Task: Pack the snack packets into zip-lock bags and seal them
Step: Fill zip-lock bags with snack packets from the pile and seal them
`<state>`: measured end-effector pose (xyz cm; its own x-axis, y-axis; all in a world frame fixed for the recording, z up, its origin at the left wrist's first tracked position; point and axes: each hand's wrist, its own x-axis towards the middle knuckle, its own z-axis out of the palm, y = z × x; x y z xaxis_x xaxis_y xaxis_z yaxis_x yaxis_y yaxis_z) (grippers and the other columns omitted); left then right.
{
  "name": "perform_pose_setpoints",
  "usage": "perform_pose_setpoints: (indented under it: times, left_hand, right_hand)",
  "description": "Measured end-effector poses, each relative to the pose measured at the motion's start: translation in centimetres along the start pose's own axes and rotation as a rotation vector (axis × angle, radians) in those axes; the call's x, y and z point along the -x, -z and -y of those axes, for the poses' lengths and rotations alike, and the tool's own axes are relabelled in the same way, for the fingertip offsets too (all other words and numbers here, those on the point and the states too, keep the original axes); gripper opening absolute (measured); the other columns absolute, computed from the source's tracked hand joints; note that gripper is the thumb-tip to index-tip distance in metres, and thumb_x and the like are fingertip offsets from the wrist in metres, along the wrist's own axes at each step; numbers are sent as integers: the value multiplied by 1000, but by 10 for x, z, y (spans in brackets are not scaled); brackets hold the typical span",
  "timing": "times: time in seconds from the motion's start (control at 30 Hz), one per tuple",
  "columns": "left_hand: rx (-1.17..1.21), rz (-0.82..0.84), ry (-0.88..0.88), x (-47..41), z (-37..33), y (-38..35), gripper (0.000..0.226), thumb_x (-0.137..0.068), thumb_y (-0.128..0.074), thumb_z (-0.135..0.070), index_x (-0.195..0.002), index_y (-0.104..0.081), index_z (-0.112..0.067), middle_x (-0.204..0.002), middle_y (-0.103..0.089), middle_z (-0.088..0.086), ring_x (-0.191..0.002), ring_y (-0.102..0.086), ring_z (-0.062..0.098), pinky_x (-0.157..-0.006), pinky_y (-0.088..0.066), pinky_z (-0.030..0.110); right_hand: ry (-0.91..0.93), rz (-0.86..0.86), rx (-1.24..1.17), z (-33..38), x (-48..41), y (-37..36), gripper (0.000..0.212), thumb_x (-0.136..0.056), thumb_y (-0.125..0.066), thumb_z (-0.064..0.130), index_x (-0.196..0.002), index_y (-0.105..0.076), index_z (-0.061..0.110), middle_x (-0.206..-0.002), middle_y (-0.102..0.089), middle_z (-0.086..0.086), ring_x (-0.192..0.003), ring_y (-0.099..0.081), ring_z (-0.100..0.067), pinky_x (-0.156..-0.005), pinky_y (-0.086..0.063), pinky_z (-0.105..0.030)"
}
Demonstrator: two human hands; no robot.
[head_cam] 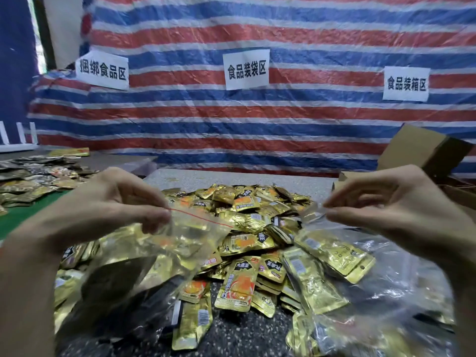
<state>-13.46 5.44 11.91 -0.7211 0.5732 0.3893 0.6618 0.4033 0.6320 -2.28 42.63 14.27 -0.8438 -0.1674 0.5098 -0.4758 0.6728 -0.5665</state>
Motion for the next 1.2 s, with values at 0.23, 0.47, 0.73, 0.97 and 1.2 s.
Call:
perform_pose_setpoints:
  times: [0.23, 0.47, 0.73, 0.97, 1.2]
  left_hand:
    - [-88, 100, -160, -12, -53, -42, 10, -80, -74, -47, -74, -77, -38, -64, -71, -11, -61, -67, 9, -76, -54, 26]
    - [1, 96, -216, -18, -58, -54, 14, -85, -73, -43, -75, -77, -34, -62, -70, -4, -55, -63, 18, -52, -47, 36]
    - [79, 195, -101, -17, -51, -52, 24, -89, -65, -47, -86, -78, -28, -75, -72, 4, -71, -66, 26, -65, -50, 52]
    - [87, 175, -103, -22, -49, -54, 14, -88, -71, -30, -82, -80, -20, -67, -72, 3, -62, -67, 18, -60, -51, 30]
    - [50, 170, -145, -22, -57, -55, 26, -79, -64, -47, -77, -79, -26, -63, -70, 0, -60, -66, 16, -59, -53, 37]
  right_hand:
    - [176, 79, 194, 34, -19, -81, 47, -86, -62, 52, -129, -61, 31, -128, -61, 21, -117, -52, 9, -103, -44, -22]
    - [136, 76, 120, 32, -20, -77, 11, -89, -72, 33, -88, -77, 24, -82, -73, 9, -82, -68, -12, -75, -54, -46]
    - [91, 110, 141, 35, -15, -67, 9, -85, -69, 31, -79, -72, 26, -69, -65, 2, -67, -57, -16, -66, -50, -50]
    - [72, 157, 241, 41, -15, -76, 9, -85, -65, 36, -93, -66, 32, -85, -68, 16, -78, -62, -5, -75, -54, -40]
    - [153, 65, 189, 45, -14, -87, 11, -86, -64, 38, -86, -73, 32, -76, -67, 16, -73, -60, -6, -65, -53, -40]
